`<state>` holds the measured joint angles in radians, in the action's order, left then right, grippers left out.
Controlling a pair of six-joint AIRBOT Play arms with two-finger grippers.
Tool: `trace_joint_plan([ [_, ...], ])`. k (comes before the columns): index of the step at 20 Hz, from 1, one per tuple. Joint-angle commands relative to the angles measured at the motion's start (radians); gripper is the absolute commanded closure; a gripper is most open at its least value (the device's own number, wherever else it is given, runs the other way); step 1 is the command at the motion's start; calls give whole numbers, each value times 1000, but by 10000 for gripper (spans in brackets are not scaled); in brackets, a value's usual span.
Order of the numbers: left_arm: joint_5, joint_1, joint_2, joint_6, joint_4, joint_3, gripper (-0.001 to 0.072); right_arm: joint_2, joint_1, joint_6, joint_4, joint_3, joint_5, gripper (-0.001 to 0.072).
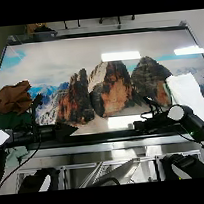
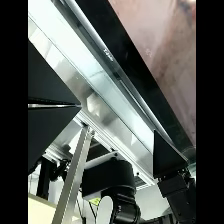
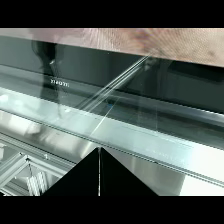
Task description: Fold the shirts.
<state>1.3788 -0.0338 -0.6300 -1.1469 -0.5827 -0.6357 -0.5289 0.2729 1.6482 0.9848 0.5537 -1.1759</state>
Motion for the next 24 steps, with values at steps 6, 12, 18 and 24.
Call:
trace_joint_plan([
  [6, -54, 76, 5, -127, -458, -141, 697, 1, 1, -1, -2, -1, -2, 687],
  [12, -323, 309, -138, -196, -971, -378, 16, 1, 1, 0, -2, -1, -2, 687],
  [18, -426, 394, -594, -185, -1054, -496, 0, 1, 1, 0, -2, -1, -2, 687],
  [24, -418, 394, -1015, -243, -1189, -714, 0, 1, 1, 0, -2, -1, -2, 687],
])
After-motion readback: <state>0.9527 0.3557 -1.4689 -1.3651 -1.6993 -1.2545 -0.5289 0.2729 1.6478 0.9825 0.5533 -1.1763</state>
